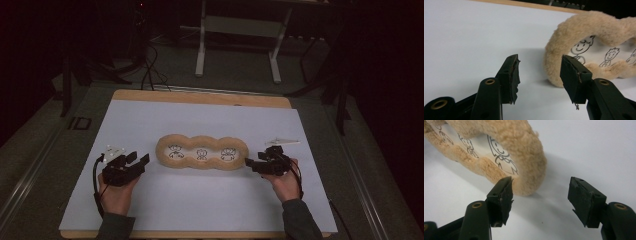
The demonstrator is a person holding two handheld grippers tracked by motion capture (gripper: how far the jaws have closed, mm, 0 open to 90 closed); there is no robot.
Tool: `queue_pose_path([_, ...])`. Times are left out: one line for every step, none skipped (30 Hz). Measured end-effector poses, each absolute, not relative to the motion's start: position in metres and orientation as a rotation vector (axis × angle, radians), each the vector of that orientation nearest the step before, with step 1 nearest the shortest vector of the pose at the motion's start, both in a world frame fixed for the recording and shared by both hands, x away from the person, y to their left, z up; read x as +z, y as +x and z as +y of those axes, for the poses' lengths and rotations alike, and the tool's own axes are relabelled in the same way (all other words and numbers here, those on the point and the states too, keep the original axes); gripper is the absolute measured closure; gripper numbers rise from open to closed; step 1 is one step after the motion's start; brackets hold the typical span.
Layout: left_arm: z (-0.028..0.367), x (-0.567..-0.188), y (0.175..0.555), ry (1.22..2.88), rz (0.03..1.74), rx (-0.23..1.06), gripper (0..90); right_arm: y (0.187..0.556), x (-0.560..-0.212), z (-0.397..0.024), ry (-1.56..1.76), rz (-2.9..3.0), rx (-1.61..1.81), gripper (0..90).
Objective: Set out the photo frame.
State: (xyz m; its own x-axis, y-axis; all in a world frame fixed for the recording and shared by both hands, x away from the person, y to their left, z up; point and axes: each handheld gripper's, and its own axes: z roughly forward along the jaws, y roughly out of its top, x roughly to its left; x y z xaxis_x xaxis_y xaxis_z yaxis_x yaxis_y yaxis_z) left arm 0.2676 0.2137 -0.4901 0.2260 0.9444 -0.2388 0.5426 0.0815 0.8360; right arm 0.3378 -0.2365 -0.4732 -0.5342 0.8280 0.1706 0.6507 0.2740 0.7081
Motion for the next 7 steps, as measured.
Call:
queue_pose_path([0.214,-0.490,0.268,1.582,1.436,0.550,49.9,0.338,-0.473,-0.237,1.371,2.311,1.110,35.8])
queue_pose_path([0.214,-0.490,0.268,1.582,1.436,0.550,49.9,0.337,-0.474,-0.238,1.375,2.310,1.110,35.8])
queue_pose_path([0.221,-0.492,0.267,1.582,1.451,0.543,49.7,0.335,-0.475,-0.242,1.376,2.308,1.117,35.9])
queue_pose_path([0.224,-0.492,0.267,1.580,1.457,0.541,49.7,0.333,-0.475,-0.244,1.381,2.306,1.120,35.9])
queue_pose_path([0.226,-0.492,0.268,1.576,1.459,0.535,49.6,0.332,-0.476,-0.245,1.383,2.303,1.126,35.8])
queue_pose_path([0.227,-0.492,0.268,1.575,1.460,0.531,49.5,0.331,-0.476,-0.247,1.380,2.300,1.132,35.9])
queue_pose_path([0.227,-0.492,0.268,1.575,1.460,0.531,49.2,0.331,-0.476,-0.247,1.380,2.300,1.132,35.9])
